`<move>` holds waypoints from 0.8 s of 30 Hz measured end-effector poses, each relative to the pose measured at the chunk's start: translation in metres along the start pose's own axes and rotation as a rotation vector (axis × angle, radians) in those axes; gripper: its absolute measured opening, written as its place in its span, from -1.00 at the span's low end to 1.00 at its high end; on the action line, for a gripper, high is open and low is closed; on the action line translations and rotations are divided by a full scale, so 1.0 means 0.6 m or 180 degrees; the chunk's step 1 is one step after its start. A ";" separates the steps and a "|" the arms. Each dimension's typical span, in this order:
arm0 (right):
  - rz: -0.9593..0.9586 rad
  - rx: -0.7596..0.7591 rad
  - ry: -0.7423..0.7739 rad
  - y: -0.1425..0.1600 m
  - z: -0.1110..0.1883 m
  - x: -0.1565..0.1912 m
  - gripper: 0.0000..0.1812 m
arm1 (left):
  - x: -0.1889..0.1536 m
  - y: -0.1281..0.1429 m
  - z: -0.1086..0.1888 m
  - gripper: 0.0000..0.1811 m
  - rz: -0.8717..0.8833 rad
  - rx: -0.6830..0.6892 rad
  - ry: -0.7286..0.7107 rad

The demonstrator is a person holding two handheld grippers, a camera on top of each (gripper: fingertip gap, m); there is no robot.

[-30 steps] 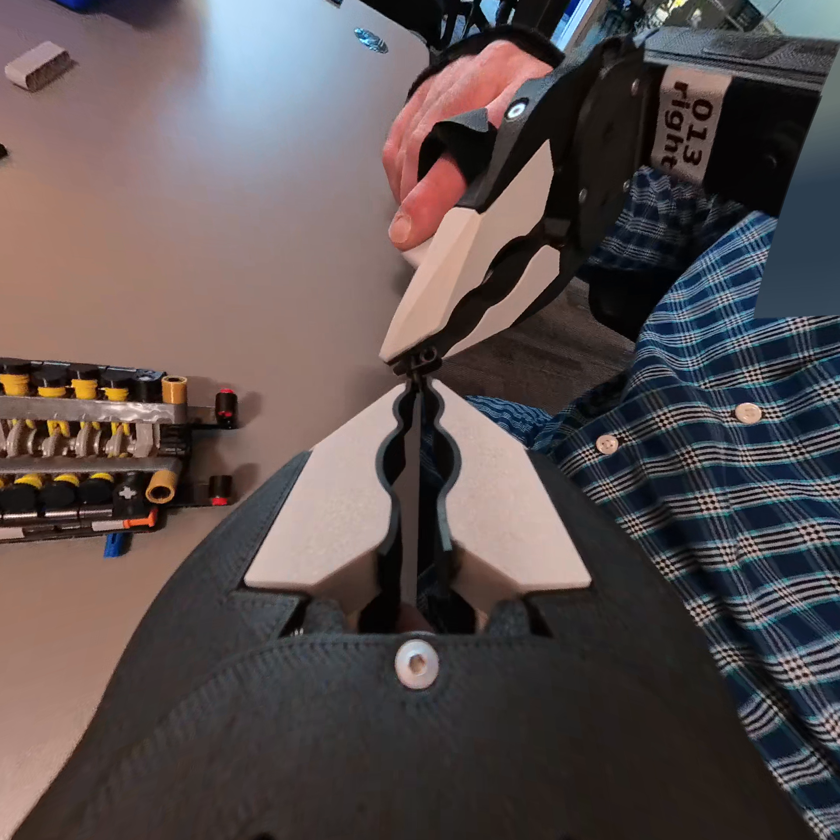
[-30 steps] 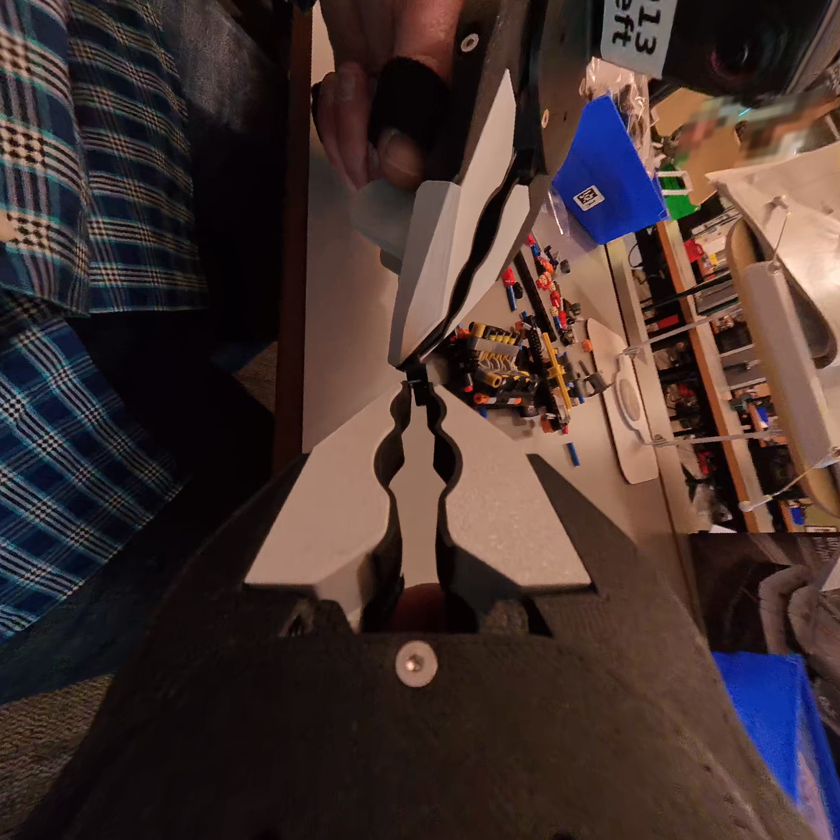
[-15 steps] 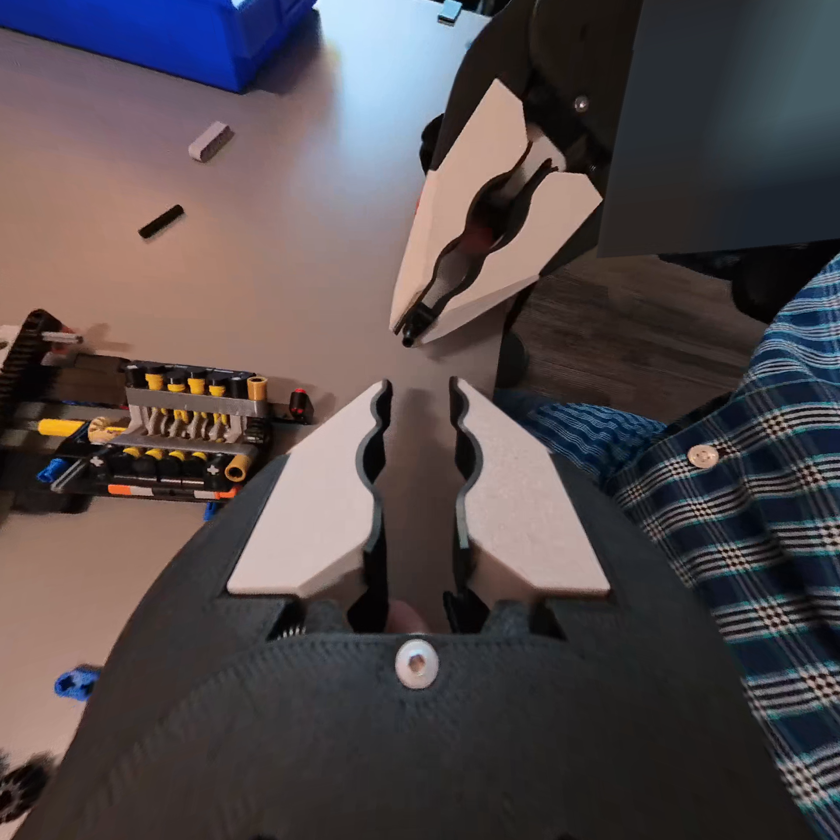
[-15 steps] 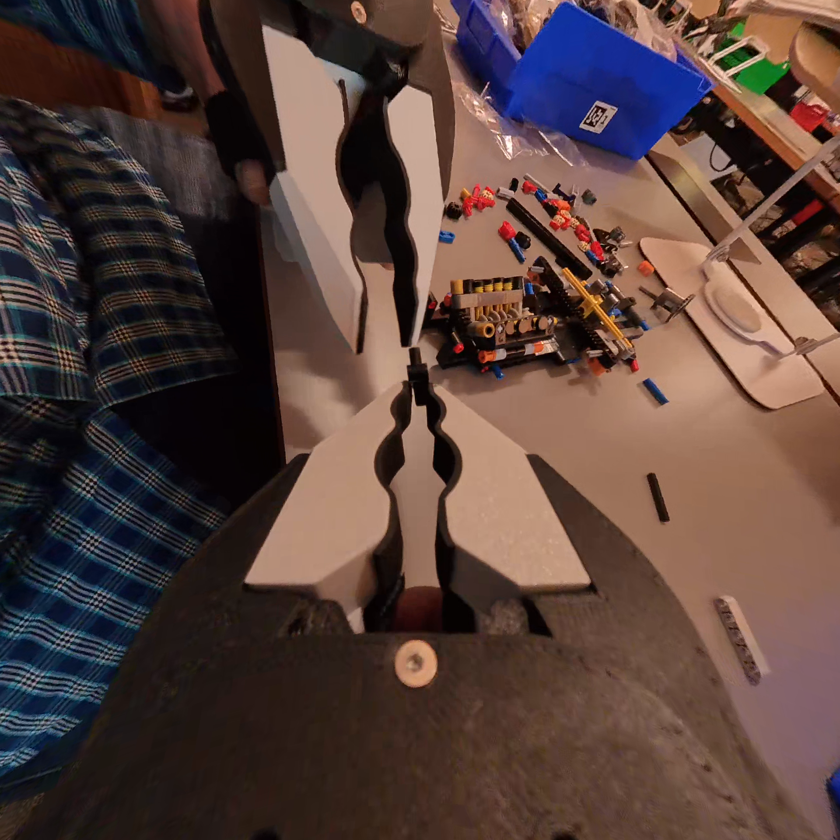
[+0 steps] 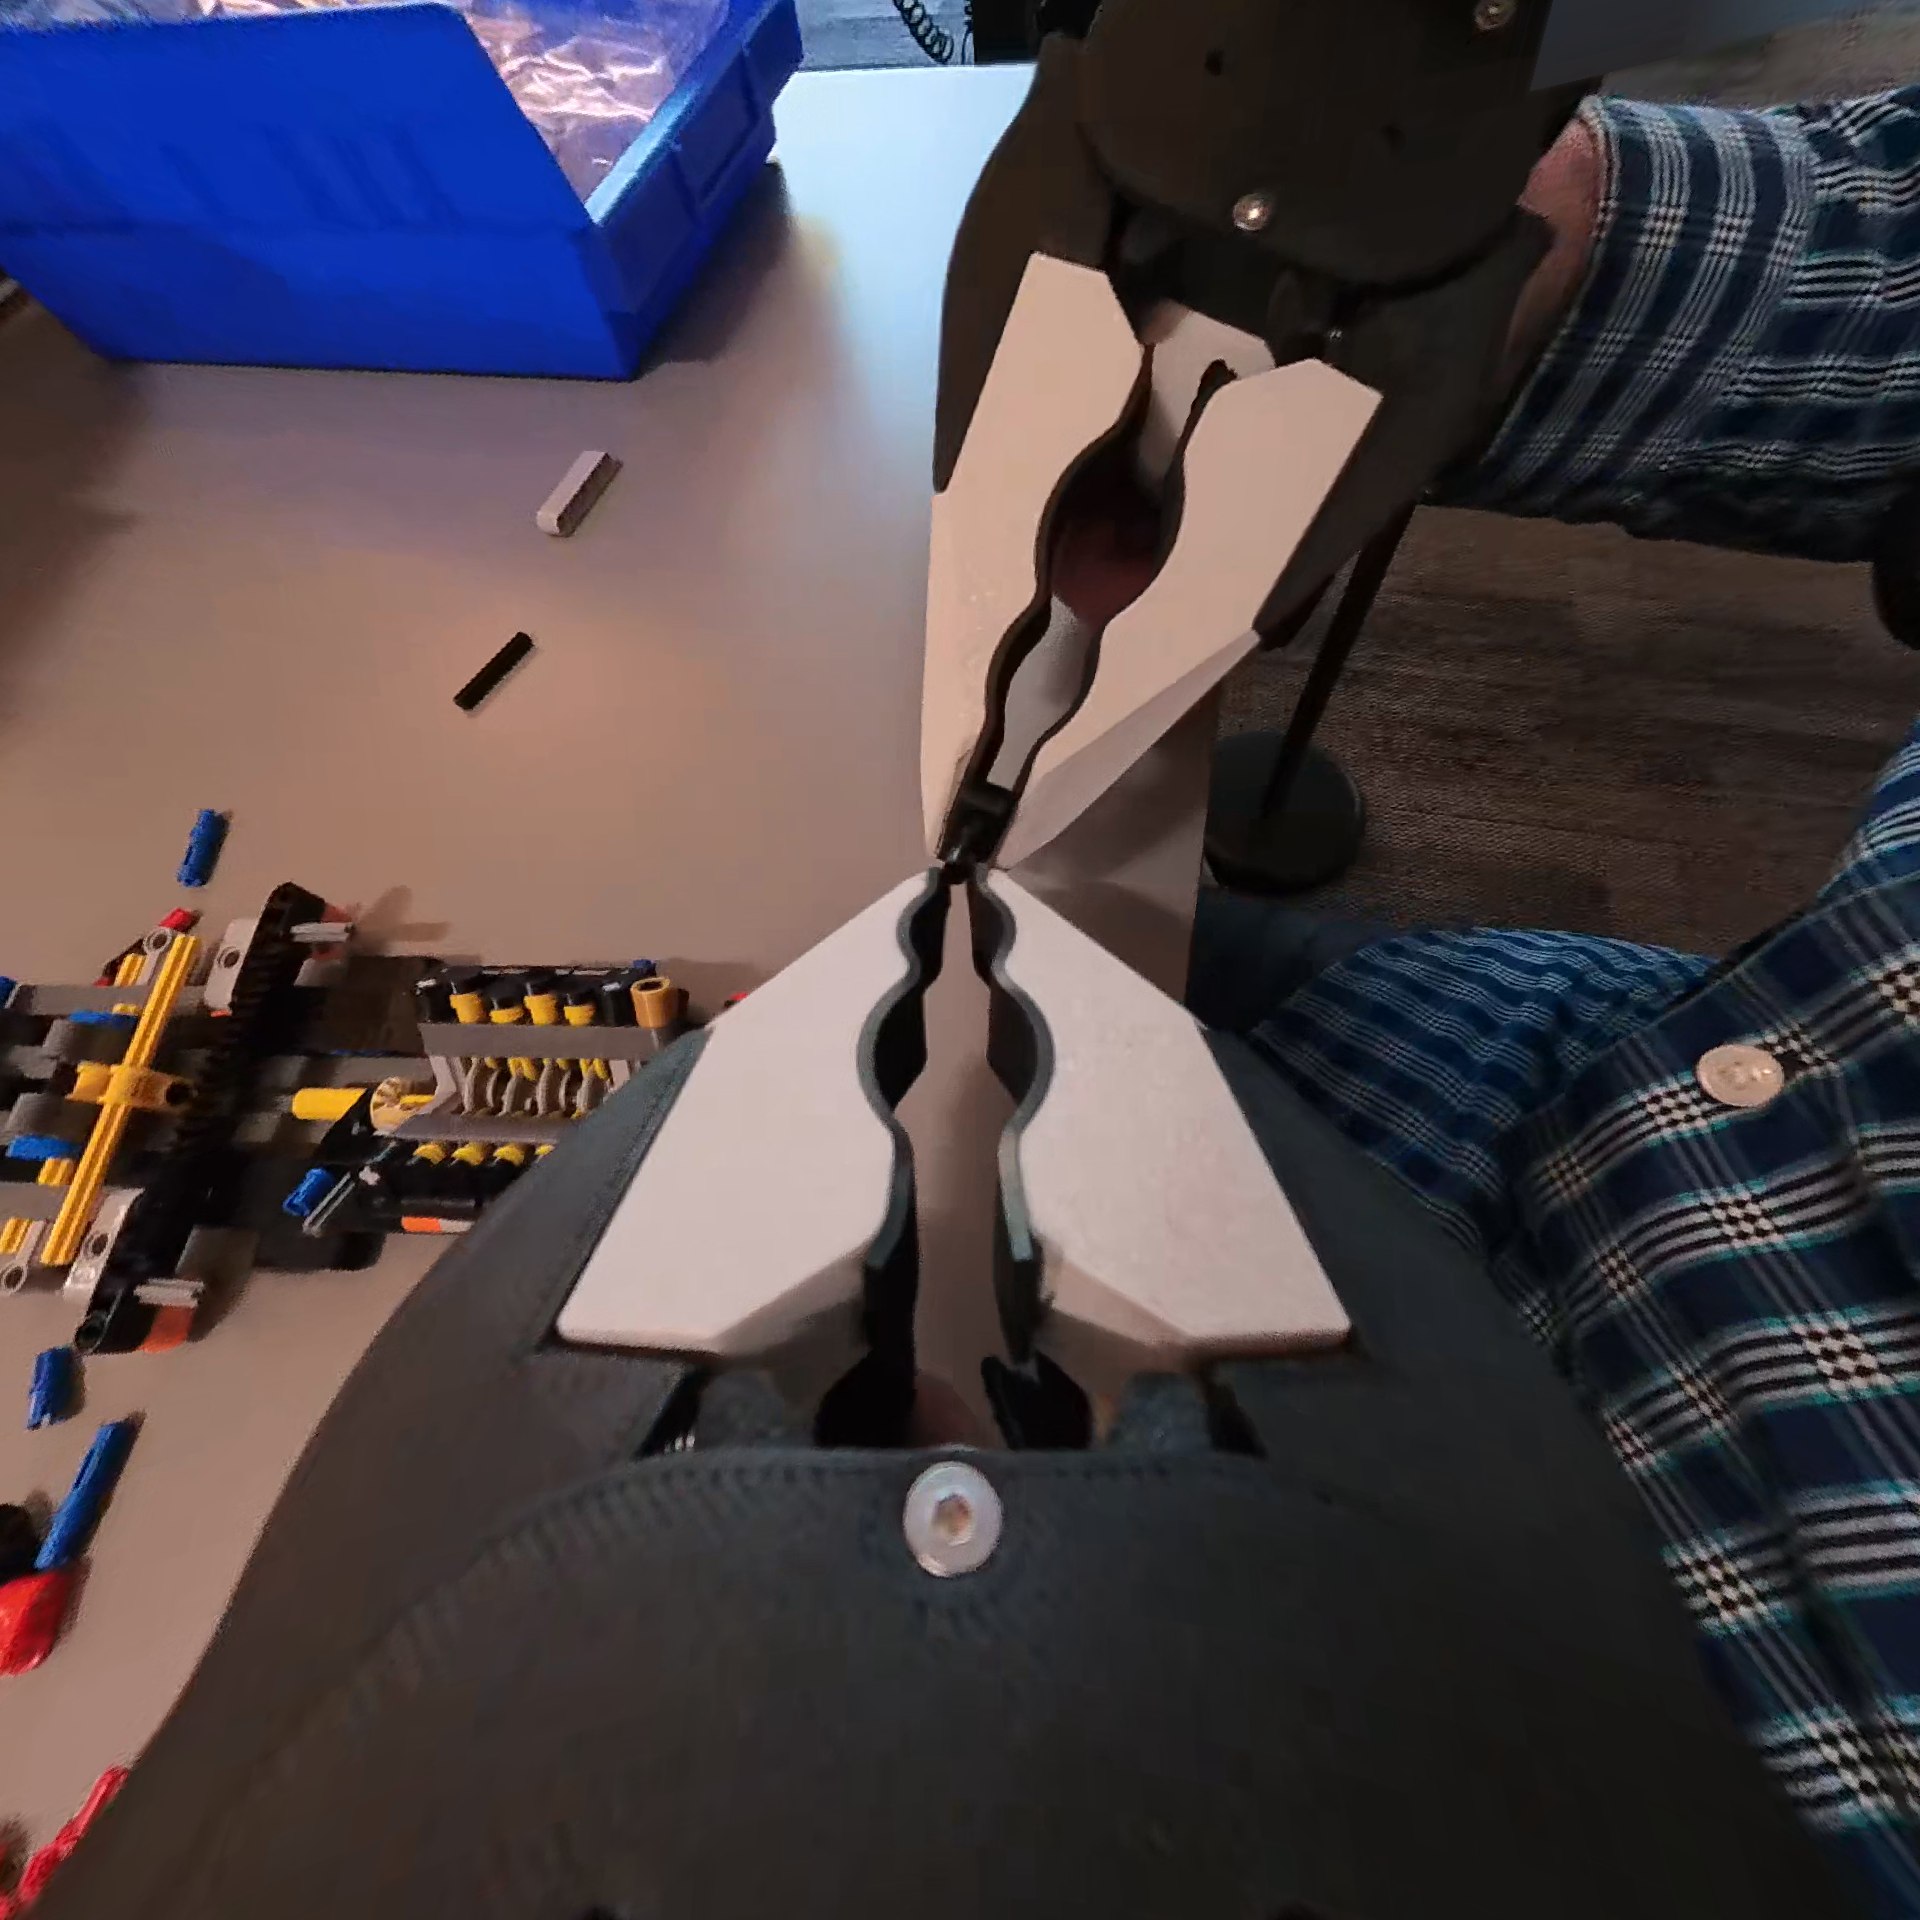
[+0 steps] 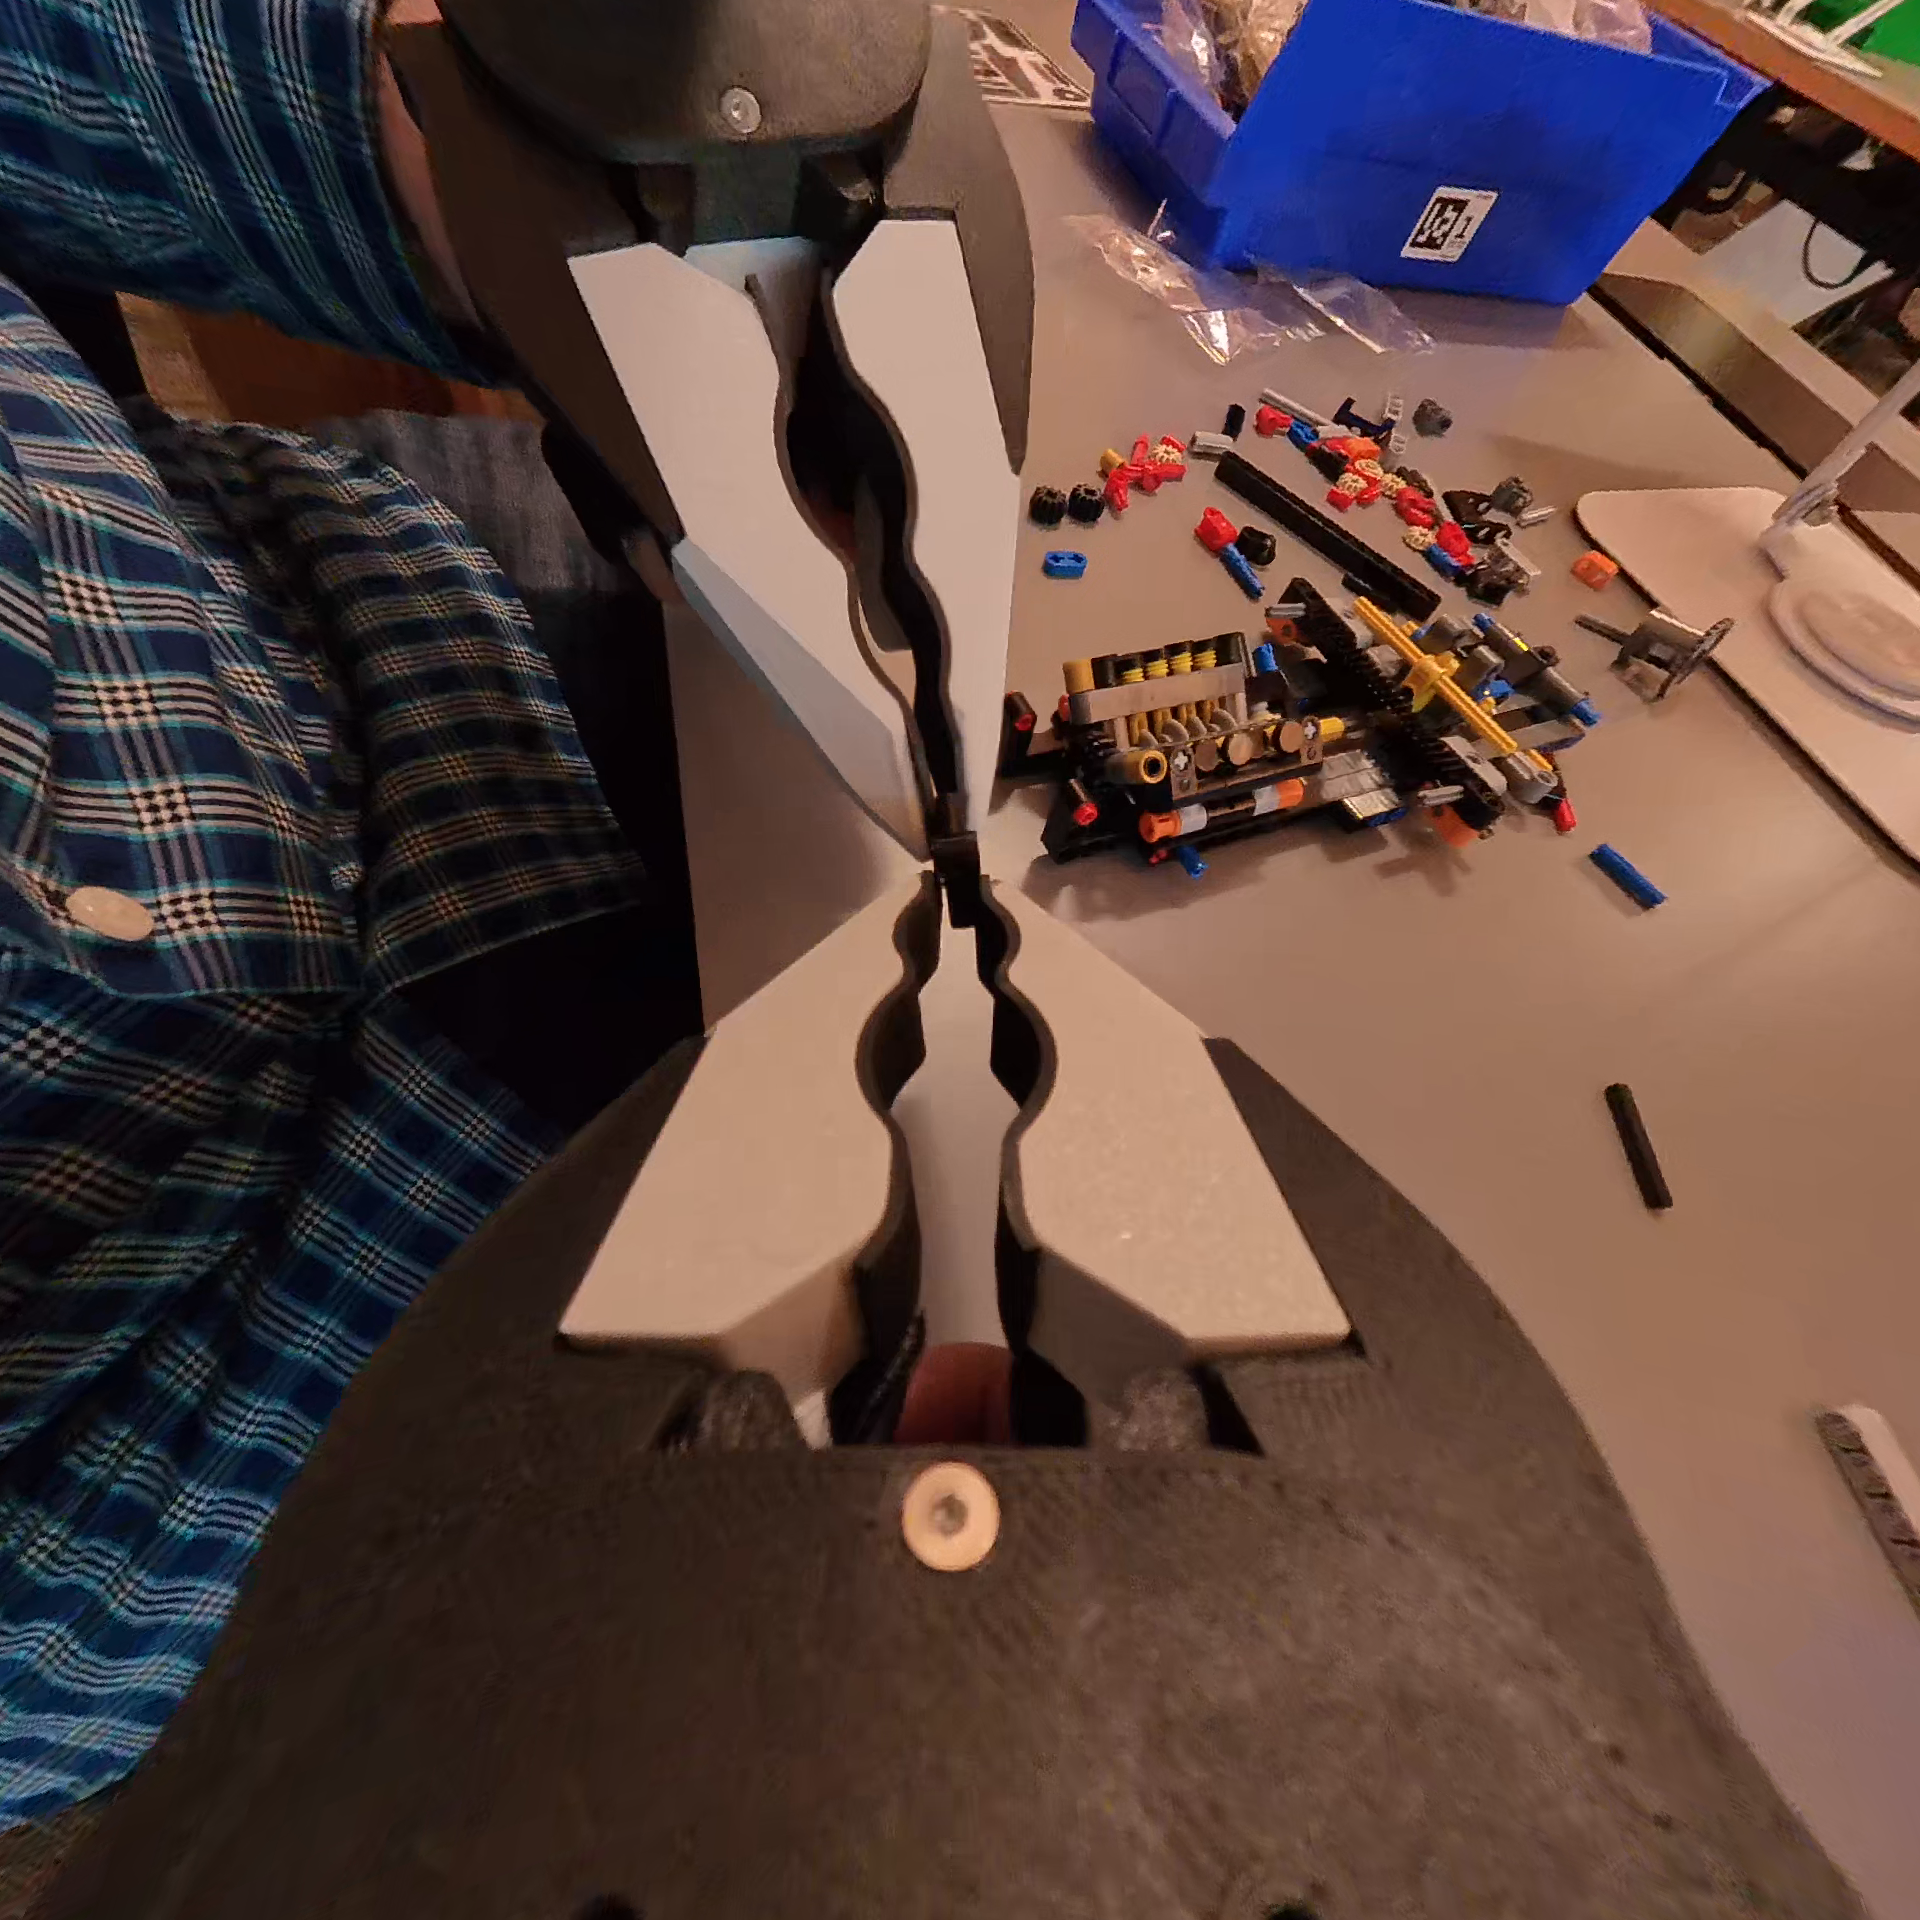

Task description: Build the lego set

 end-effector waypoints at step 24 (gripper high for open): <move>-0.0097 -0.0124 -0.0096 -0.015 -0.013 -0.003 -0.95 | 0.007 0.006 0.020 -1.00 0.0164 -0.0249 0.0007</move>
Point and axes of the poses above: each gripper's, where its closed fingertips meet, z back along the fingers, y out of its underside, x = y × z across the jaws, the point moved 6 cm from there along z, back along the fingers, and after that the axes turned 2 degrees about y, right-handed, at the moved point
